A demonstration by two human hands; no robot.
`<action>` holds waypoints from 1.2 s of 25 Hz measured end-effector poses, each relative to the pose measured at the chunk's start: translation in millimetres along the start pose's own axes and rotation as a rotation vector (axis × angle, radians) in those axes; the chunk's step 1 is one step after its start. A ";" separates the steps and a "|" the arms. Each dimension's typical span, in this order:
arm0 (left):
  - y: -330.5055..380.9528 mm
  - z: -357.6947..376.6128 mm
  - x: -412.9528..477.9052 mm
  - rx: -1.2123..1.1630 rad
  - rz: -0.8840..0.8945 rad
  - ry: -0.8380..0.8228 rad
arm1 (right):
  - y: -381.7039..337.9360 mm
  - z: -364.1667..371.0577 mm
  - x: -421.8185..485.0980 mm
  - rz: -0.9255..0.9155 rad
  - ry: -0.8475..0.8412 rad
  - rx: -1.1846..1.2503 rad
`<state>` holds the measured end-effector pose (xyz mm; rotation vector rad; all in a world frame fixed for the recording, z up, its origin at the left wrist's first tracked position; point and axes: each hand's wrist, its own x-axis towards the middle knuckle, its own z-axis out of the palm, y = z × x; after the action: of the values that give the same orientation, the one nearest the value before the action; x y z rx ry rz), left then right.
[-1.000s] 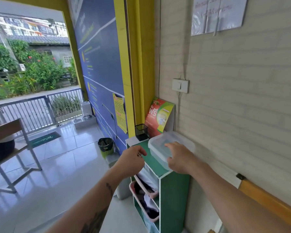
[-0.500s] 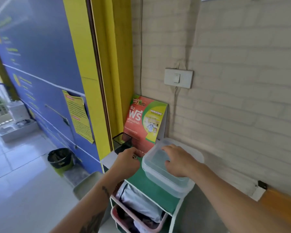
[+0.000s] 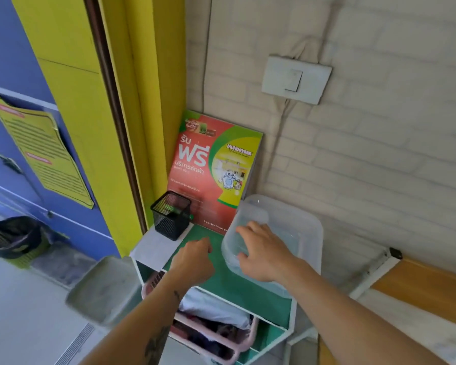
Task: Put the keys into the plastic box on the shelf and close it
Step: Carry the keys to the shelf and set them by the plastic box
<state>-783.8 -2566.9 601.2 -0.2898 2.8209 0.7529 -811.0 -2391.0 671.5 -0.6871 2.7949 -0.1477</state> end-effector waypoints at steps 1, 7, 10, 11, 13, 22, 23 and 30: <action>-1.9 3.6 3.0 0.056 0.007 -0.010 | -0.8 0.2 -0.2 0.001 0.015 -0.005; -11.5 17.1 10.9 0.252 0.106 0.114 | -0.2 4.2 -5.6 -0.003 0.075 0.017; -12.3 19.3 11.9 0.202 0.181 0.269 | -0.2 8.1 -8.8 -0.004 0.083 0.025; -9.6 18.6 9.5 0.087 0.175 0.304 | -0.2 8.6 -9.0 -0.003 0.076 0.025; -1.5 14.2 1.0 -0.279 0.070 0.277 | -1.1 6.2 -7.1 0.000 0.051 0.017; 11.4 20.5 -11.9 -0.769 -0.023 -0.026 | -16.2 23.4 -1.1 0.109 0.057 -0.191; 9.9 23.0 -10.0 -0.809 -0.032 -0.045 | -16.4 26.9 -0.7 0.115 0.076 -0.224; 13.3 24.9 -1.8 -0.943 -0.064 -0.091 | -20.1 19.1 5.9 0.073 0.136 -0.267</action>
<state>-781.5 -2542.7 586.8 -0.4525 2.1519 1.9611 -802.1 -2412.2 655.0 -0.6527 2.9979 0.2036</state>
